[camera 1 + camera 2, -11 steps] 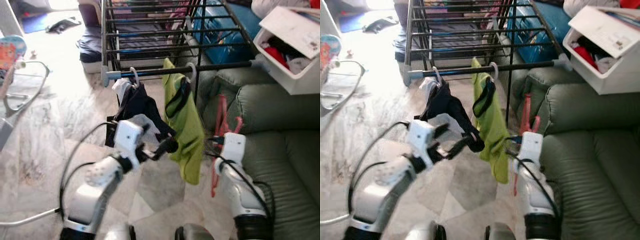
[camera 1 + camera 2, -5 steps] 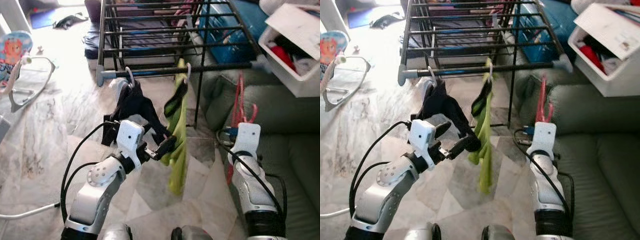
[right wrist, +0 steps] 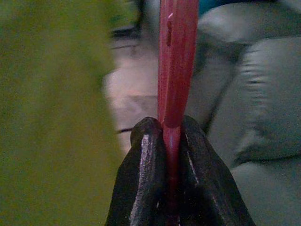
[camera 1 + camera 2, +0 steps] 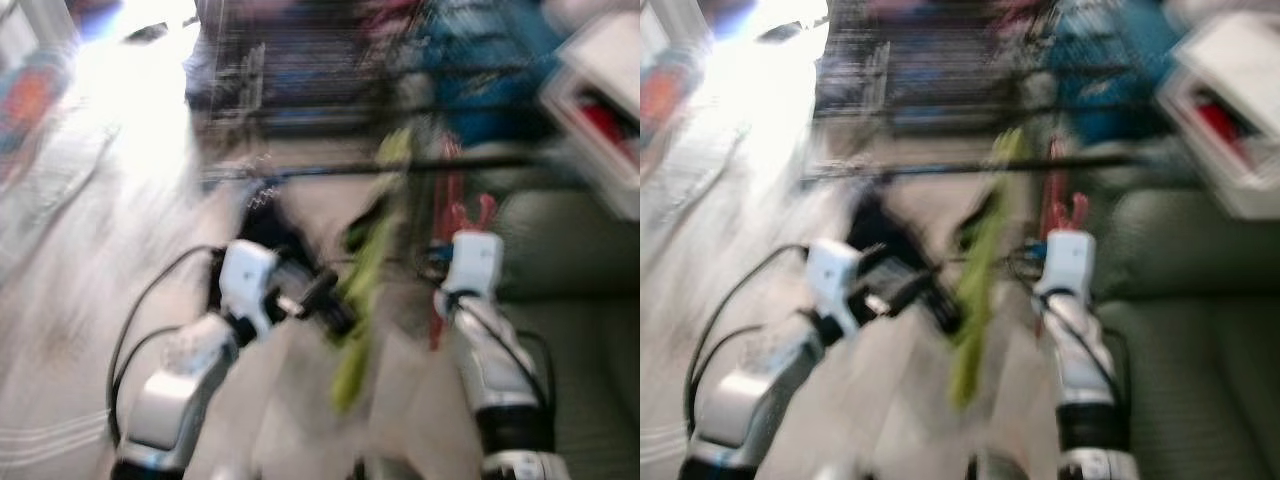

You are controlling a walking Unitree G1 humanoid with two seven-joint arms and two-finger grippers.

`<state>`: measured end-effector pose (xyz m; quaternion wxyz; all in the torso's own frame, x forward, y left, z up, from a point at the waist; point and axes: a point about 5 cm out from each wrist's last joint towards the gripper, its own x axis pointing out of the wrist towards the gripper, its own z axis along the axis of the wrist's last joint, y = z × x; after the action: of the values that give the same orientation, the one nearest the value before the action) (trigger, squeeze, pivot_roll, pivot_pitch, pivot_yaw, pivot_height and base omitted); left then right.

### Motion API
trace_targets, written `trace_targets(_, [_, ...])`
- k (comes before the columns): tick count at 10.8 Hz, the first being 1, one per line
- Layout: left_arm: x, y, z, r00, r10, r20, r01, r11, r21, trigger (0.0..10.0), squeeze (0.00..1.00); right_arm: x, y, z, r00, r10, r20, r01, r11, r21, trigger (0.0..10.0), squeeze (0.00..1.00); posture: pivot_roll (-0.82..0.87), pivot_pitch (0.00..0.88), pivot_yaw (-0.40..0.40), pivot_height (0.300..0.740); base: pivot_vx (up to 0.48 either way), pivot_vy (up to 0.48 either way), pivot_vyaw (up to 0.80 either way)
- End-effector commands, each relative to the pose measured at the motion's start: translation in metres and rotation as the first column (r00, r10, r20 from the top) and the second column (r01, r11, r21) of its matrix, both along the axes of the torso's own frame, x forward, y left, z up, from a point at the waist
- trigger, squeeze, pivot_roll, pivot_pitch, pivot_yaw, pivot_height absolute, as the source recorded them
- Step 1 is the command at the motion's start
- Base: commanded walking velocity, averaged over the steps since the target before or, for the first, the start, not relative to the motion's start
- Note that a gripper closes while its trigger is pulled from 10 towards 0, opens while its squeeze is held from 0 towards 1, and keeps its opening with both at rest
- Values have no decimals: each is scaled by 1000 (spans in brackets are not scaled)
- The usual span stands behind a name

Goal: Hang hanger

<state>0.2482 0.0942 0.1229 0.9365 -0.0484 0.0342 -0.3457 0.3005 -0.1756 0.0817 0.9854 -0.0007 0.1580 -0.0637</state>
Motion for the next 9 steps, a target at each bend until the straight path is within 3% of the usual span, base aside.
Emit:
trace_targets(1, [-3,-8,1,1000,-23,1,23,1000,-10,10000,0,-2,-15,-3,999,-40,-19,40,999,-14,10000,0,-7,76,-26,740,401,0,0])
trace_targets(3, [-3,-8,0,1000,-23,-1,23,1000,-8,10000,0,4,-21,5,997,-68,29,69,997,-31,10000,0,-6,76,-26,740,354,0,0])
trace_targets(6, [-3,-7,-1,1000,-9,-4,9,1000,-3,10000,0,5,-25,3,998,-60,8,60,998,-36,10000,0,-7,77,-26,740,0,0,0])
trace_targets(9, [-3,-7,-1,1000,-10,-6,10,1000,4,10000,0,9,-16,-1,1000,12,-23,-12,1000,-7,10000,0,-3,76,-25,740,0,0,0])
